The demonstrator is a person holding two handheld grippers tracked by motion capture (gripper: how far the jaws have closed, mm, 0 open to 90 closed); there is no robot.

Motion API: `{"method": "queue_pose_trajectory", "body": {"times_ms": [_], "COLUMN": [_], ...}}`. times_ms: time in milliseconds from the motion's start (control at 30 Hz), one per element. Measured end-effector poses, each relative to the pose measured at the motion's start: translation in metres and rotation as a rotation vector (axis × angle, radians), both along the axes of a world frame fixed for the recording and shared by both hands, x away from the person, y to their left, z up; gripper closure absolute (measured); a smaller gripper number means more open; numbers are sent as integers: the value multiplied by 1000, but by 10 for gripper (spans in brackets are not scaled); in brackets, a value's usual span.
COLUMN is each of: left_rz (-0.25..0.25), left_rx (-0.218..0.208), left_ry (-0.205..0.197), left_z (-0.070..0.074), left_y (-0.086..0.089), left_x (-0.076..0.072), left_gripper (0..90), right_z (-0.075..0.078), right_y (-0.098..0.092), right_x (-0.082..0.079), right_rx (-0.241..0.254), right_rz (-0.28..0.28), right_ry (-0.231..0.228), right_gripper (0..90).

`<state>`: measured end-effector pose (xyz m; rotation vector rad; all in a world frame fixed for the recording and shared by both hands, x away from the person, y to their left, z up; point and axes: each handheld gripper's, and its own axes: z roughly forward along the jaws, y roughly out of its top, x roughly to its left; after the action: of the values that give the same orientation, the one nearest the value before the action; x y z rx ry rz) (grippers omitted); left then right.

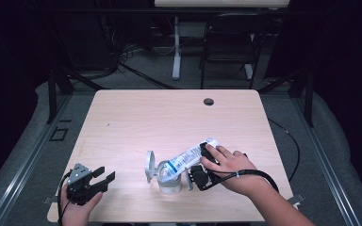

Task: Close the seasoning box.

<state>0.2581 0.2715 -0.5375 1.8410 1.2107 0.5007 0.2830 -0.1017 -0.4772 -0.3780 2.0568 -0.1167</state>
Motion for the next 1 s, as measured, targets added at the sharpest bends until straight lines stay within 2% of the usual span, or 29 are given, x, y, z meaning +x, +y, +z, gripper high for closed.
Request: {"method": "queue_pose_trajectory", "body": {"times_ms": [467,567,1000], "left_rz": [-3,-2,-5], "left_rx": [-1,0,-1], "left_ry": [-1,-1,4], "left_z": [1,1,0], "left_y": [0,0,0], "left_x": [1,1,1], "left_gripper": [489,489,489], "right_z": [2,0,0], "right_y": [1,0,1], "right_x": [-1,-1,-1], "right_rx": [-28,-9,-19], "right_rz": [-2,8,9], "right_ry": [-14,-5,-11], "right_gripper": [516,517,519]}}
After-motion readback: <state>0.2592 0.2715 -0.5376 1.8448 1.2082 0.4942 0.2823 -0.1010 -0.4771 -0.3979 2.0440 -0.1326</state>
